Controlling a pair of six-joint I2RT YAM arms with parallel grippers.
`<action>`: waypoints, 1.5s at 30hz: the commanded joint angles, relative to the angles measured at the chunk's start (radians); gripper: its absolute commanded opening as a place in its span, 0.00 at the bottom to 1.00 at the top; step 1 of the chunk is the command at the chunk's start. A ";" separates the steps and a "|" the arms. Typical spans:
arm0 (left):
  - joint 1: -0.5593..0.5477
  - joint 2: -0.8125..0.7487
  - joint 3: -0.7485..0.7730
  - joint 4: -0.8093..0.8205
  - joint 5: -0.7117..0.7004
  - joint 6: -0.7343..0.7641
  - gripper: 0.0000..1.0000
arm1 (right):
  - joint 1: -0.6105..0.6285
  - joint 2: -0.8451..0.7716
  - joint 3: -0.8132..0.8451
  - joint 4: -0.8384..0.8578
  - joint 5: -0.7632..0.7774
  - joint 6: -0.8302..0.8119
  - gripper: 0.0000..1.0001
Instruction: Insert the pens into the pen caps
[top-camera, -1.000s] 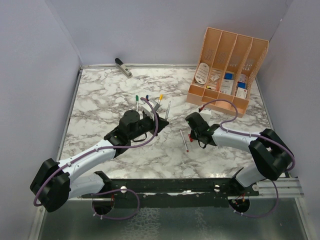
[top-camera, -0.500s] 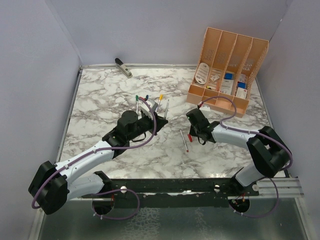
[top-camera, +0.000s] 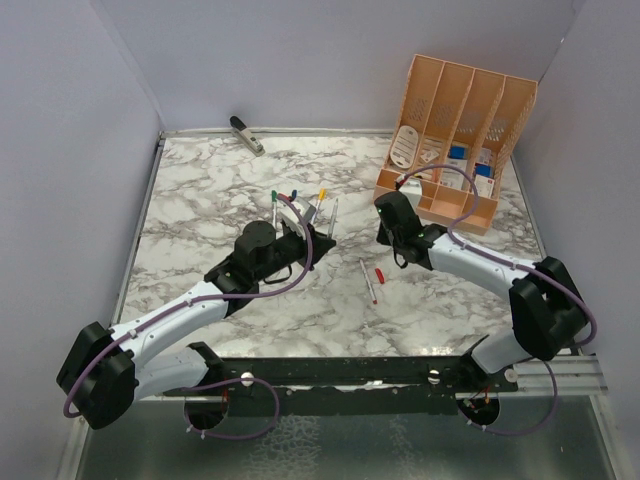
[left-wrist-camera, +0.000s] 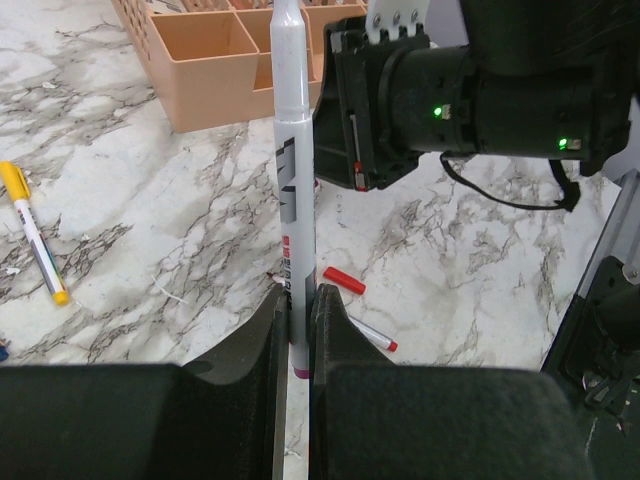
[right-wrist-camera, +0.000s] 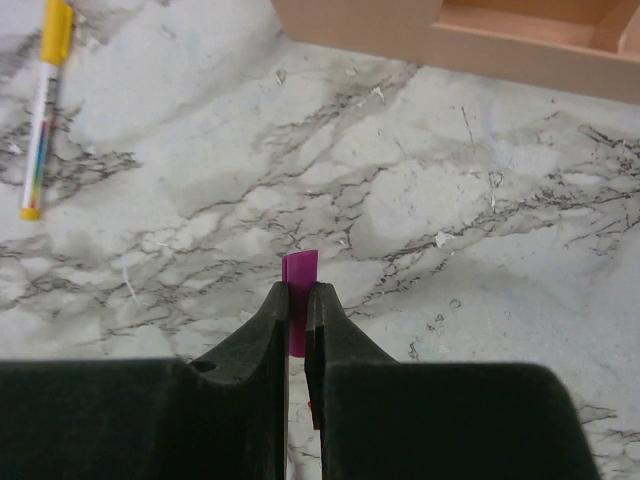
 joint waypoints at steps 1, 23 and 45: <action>0.004 -0.011 -0.005 0.021 -0.013 0.007 0.00 | -0.024 0.065 -0.012 -0.026 0.003 -0.003 0.01; 0.009 0.022 0.020 0.019 -0.015 0.024 0.00 | -0.065 0.251 0.050 -0.044 -0.112 -0.050 0.19; 0.015 0.004 0.015 0.019 -0.031 0.022 0.00 | -0.072 0.318 0.027 -0.071 -0.132 -0.014 0.01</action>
